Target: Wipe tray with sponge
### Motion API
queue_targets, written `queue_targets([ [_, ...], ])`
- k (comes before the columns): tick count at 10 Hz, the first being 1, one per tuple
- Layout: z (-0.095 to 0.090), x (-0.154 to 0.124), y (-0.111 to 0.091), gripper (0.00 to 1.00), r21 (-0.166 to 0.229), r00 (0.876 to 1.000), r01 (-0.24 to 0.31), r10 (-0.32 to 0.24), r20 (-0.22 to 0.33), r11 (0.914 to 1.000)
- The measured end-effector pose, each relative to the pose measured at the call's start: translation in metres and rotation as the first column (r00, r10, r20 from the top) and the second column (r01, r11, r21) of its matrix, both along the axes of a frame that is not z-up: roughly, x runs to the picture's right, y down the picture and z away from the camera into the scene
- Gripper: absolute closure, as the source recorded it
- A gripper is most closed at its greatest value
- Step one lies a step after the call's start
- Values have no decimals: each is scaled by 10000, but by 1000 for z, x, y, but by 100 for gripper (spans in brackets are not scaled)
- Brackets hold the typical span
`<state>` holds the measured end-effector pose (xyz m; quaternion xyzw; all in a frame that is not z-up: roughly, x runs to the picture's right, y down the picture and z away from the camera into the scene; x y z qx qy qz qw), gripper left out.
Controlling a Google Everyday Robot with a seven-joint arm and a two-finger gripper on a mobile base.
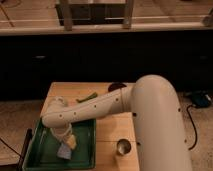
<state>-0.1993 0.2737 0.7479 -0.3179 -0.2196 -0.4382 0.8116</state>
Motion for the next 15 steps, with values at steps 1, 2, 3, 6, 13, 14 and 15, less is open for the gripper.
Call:
queue_targets([
  [1,6,9,-15,100,135,9997,-216,218,-144,9997],
  [2,17,16,-30,100,196,9990,-289,296,-338,9994],
  [3,24,21,-41,100,225,9984,-337,347,-451,9992],
  [6,45,5,-66,100,211,9987,-221,231,-465,9995],
  [13,21,-65,-8,100,-193,9860,1337,-1311,1035,9908],
  [14,15,-59,-5,100,-154,9865,1264,-1240,1068,9919],
  [15,10,-43,-3,100,-102,9887,1158,-1142,976,9932],
])
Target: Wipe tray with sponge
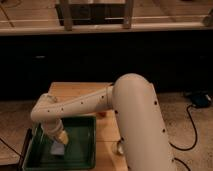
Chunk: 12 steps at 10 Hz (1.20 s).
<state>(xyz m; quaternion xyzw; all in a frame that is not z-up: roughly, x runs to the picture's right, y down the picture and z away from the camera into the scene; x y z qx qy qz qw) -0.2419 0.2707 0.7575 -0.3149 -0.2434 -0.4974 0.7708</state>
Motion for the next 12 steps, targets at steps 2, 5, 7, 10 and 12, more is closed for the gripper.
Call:
queue_targets([
  [2,-4,34,-3,100,128,9990,-344,348,-295,9993],
  [5,5,71,-23,100,327,9917,-961,985,-823,9948],
  [7,24,73,-49,100,391,9870,-1169,1205,-1068,9924],
  [10,33,37,-57,100,261,9929,-841,860,-818,9961],
  [12,29,-8,-35,100,-33,9998,-62,62,-176,10000],
])
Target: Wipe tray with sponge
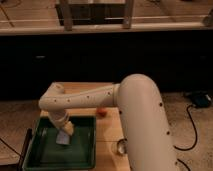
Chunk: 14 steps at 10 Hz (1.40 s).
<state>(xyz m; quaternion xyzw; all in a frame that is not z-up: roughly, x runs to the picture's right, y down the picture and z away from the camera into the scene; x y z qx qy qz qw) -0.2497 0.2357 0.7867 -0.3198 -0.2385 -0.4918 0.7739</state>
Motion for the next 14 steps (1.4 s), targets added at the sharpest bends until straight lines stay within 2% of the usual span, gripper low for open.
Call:
queue_targets([
  [2,-12,-9,24,100,-176,9991,324,-319,266,9993],
  [3,-14,-9,28,100,-201,9991,315,-309,298,9993],
  [5,-22,17,34,100,-185,9999,109,-106,135,9998],
  [6,-23,33,34,100,-152,10000,-4,5,19,9999],
  [7,-24,64,29,100,-90,9993,-287,285,-228,9995],
  [10,-16,102,12,100,2,9975,-604,603,-362,9982],
  [12,-11,103,3,100,-4,9978,-624,623,-247,9981],
  [14,-5,84,-4,100,-88,9988,-494,494,-26,9987],
])
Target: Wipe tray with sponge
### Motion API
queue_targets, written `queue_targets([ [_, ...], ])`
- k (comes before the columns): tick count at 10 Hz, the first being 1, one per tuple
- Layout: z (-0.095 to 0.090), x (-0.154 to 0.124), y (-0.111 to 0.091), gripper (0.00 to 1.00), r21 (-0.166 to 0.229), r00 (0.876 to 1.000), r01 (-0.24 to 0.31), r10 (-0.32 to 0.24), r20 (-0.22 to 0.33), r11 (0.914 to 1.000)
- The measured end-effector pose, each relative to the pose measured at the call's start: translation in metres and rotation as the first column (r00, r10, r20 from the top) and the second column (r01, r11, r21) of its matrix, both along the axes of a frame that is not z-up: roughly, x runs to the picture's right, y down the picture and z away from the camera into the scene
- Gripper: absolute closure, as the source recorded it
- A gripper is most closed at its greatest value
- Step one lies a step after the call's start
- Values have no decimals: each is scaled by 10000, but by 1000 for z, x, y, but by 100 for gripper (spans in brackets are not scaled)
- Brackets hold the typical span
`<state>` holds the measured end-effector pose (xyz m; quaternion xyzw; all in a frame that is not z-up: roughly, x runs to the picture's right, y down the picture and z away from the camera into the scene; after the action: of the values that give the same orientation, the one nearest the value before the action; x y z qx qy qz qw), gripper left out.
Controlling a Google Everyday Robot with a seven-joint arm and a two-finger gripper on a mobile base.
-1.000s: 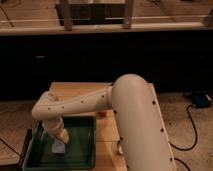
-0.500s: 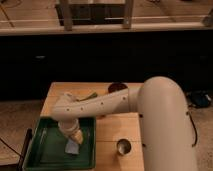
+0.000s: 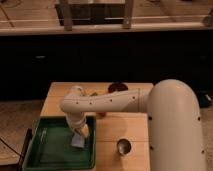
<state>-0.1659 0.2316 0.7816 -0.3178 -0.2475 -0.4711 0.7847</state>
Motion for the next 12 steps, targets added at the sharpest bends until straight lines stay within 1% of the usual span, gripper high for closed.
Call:
queue_targets([
  [1,2,-13,0,100,-59,9999,87,-86,135,9999],
  [3,6,-56,1,100,-233,9977,386,-372,562,9990],
  [4,8,-64,1,100,-295,9961,514,-491,728,9982],
  [5,9,-67,1,100,-354,9945,611,-578,878,9975],
  [12,10,-66,2,100,-379,9945,629,-594,863,9973],
])
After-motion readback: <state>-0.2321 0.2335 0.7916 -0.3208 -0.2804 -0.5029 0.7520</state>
